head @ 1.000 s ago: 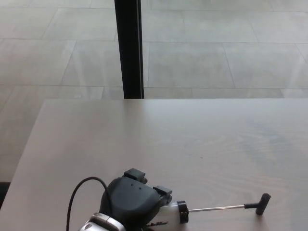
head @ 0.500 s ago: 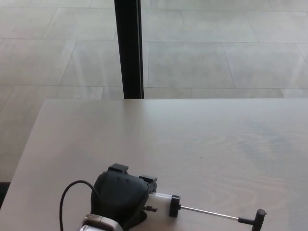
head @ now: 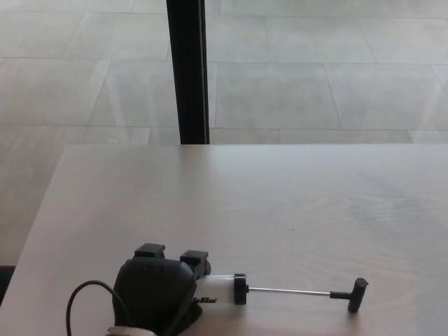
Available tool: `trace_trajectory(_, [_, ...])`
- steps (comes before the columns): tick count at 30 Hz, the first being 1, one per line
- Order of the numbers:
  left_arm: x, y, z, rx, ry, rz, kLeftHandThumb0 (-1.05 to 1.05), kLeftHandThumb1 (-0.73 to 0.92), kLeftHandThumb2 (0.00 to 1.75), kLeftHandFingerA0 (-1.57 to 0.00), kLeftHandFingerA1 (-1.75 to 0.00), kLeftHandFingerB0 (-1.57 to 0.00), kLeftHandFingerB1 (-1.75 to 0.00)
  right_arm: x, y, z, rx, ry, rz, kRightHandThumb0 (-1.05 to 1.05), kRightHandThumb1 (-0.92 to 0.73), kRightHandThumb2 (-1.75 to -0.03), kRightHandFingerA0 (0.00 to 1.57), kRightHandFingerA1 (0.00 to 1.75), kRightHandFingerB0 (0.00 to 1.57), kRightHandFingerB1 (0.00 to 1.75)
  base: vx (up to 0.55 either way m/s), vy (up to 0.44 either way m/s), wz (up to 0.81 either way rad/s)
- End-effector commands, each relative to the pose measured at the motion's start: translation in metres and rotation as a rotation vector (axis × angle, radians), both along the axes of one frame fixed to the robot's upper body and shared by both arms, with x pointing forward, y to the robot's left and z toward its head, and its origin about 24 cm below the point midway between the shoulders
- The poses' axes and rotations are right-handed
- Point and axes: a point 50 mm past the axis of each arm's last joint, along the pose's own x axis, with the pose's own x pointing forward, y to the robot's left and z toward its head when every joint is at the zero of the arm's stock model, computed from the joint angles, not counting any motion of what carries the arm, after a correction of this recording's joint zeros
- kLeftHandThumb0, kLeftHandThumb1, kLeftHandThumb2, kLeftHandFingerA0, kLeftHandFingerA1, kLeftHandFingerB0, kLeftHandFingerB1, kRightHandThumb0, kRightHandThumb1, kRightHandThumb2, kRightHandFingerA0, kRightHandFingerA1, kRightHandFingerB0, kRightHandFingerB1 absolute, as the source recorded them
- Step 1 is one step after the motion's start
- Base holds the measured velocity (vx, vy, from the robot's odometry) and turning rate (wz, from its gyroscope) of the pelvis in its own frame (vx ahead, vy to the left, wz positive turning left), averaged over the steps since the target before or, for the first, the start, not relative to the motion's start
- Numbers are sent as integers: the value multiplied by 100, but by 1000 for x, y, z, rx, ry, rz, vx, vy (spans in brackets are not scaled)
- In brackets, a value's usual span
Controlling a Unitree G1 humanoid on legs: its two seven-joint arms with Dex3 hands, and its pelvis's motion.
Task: The robot uses its left hand to lift the air pump kept on the middle of the desk and use the right hand to compress the handle
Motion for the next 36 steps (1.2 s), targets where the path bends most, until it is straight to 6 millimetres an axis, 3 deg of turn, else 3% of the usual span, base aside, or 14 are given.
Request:
trace_trajectory(1, [-3, 3, -11, -23, 94, -22, -13, 72, 79, -82, -168, -65, -130, 1, -2, 5, -11, -38, -23, -54, -77, -63, 52, 71, 64, 44, 0, 0, 0])
trace_trajectory(4, [-3, 3, -12, -37, 101, -19, -17, 63, 102, -77, -175, -66, -146, 1, -2, 5, -24, -42, -22, -54, -79, -64, 53, 72, 66, 43, 0, 0, 0])
trace_trajectory(8, [-4, 2, -11, -50, 108, -15, -20, 66, 101, -78, -175, -71, -134, 2, -1, 5, -20, -36, -21, -52, -81, -64, 54, 71, 66, 44, 0, 0, 0])
trace_trajectory(14, [-1, -4, 2, -160, 12, -55, -18, 58, 110, -71, -175, -64, -159, 1, 9, -3, 35, -3, 7, -48, -82, -64, 53, 69, 59, 43, 0, 0, 0])
trace_trajectory(19, [9, -9, 22, -205, -69, -80, -13, 58, 109, -71, -175, -68, -154, 5, 18, -8, 67, 34, 39, -74, -92, -68, 34, 52, 27, 33, 0, 0, 0])
trace_trajectory(20, [14, -10, 30, -205, -121, -94, -16, 65, 99, -80, -174, -67, -141, 8, 23, -9, 90, 46, 48, -86, -79, -117, 14, 51, 0, 37, 0, 0, 0])
trace_trajectory(23, [19, -12, 37, -197, -153, -106, -16, 65, 99, -80, -174, -67, -141, 11, 27, -11, 115, 59, 59, -86, -79, -117, 14, 51, 0, 37, 0, 0, 0])
trace_trajectory(25, [29, -15, 50, -286, -181, -90, -15, 58, 118, -80, -175, -68, -159, 17, 37, -10, 146, 68, 112, -95, -92, -128, 0, 11, 0, 9, 0, 0, 0])
trace_trajectory(27, [33, -16, 56, -293, -201, -77, -13, 55, 121, -83, -175, -75, -152, 20, 43, -12, 161, 69, 128, -101, -92, -130, 0, 11, 0, 4, 0, 0, 0])
trace_trajectory(31, [37, -17, 63, -298, -218, -66, -11, 53, 125, -84, -175, -76, -153, 23, 52, -16, 239, 75, 130, -105, -91, -130, 0, 12, 0, 0, 0, 0, 0])
trace_trajectory(32, [40, -17, 68, -325, -203, -53, -7, 50, 135, -90, -175, -78, -150, 22, 57, -17, 265, 81, 153, -98, -91, -103, 0, 0, 0, 3, 0, 0, 0])
trace_trajectory(33, [40, -17, 69, -341, -209, -46, -6, 46, 141, -93, -175, -80, -150, 23, 60, -17, 243, 77, 171, -104, -92, -133, 0, 16, 0, 0, 0, 0, 0])
trace_trajectory(35, [40, -16, 70, -338, -207, -44, -9, 44, 138, -93, -175, -77, -161, 24, 62, -17, 250, 81, 173, -104, -91, -133, 0, 15, 0, 0, 0, 0, 0])
trace_trajectory(36, [40, -15, 70, -336, -206, -45, -7, 46, 139, -94, -175, -80, -147, 24, 63, -16, 249, 81, 178, -99, -92, -93, 0, 0, 0, 0, 0, 0, 0])
